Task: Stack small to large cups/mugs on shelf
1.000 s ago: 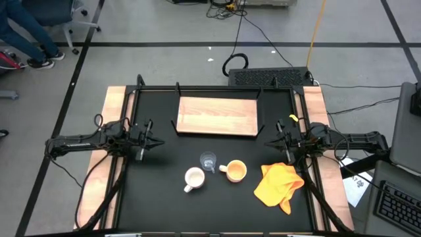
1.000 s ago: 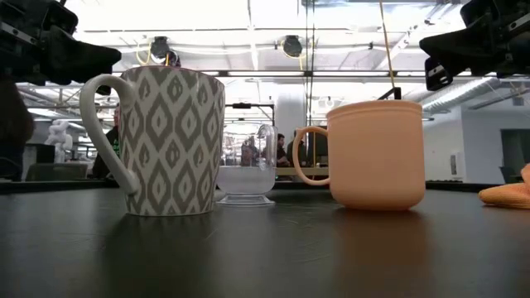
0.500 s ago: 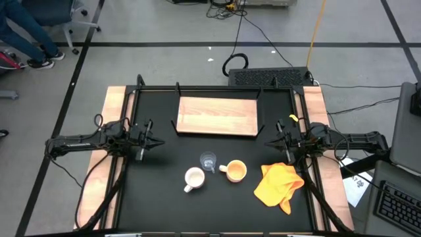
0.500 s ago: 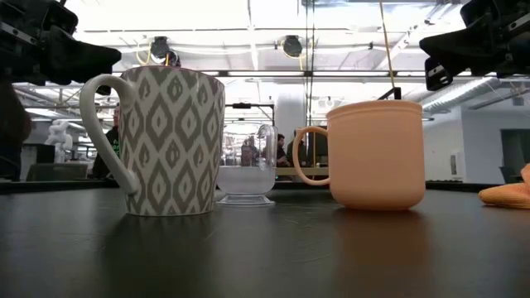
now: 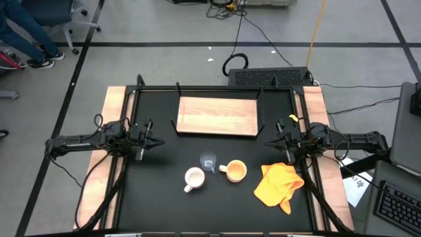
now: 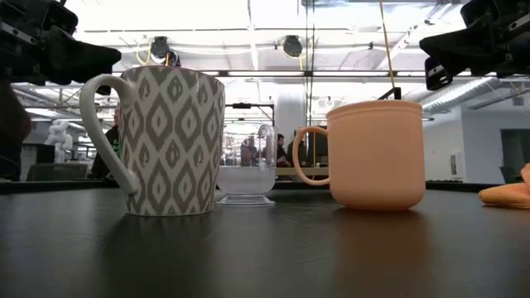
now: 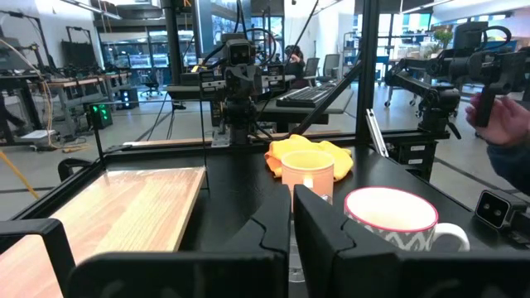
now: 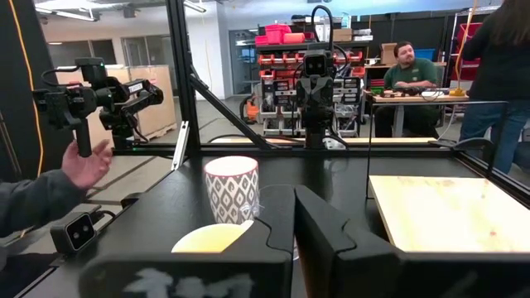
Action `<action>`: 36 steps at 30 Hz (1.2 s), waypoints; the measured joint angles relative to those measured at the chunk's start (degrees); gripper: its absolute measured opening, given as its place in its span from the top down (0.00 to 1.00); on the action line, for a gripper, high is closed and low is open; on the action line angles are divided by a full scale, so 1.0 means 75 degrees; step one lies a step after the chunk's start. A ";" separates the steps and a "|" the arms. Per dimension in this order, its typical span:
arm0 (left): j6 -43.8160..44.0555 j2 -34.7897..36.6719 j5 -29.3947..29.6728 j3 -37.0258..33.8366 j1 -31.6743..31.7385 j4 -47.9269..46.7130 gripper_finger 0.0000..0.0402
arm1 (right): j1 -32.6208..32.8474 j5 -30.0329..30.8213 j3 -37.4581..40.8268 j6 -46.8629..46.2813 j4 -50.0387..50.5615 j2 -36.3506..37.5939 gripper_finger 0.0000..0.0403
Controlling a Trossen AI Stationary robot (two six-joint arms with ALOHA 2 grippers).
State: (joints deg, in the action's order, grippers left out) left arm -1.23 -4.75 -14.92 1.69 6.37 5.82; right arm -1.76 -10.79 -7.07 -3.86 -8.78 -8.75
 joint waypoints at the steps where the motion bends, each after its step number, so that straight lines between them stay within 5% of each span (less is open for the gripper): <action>1: 0.0001 -0.0001 0.0001 -0.0001 -0.0001 -0.0003 0.95 | 0.0001 0.0000 0.0000 0.0000 0.0003 0.0000 1.00; 36: 0.0942 -0.0015 -0.0003 0.0000 -0.0003 0.1606 0.95 | 0.0002 -0.0002 -0.0001 0.0000 0.0003 -0.0009 1.00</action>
State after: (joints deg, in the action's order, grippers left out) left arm 5.83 -4.86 -14.94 1.69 6.35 17.87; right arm -1.75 -10.80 -7.08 -3.86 -8.75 -8.82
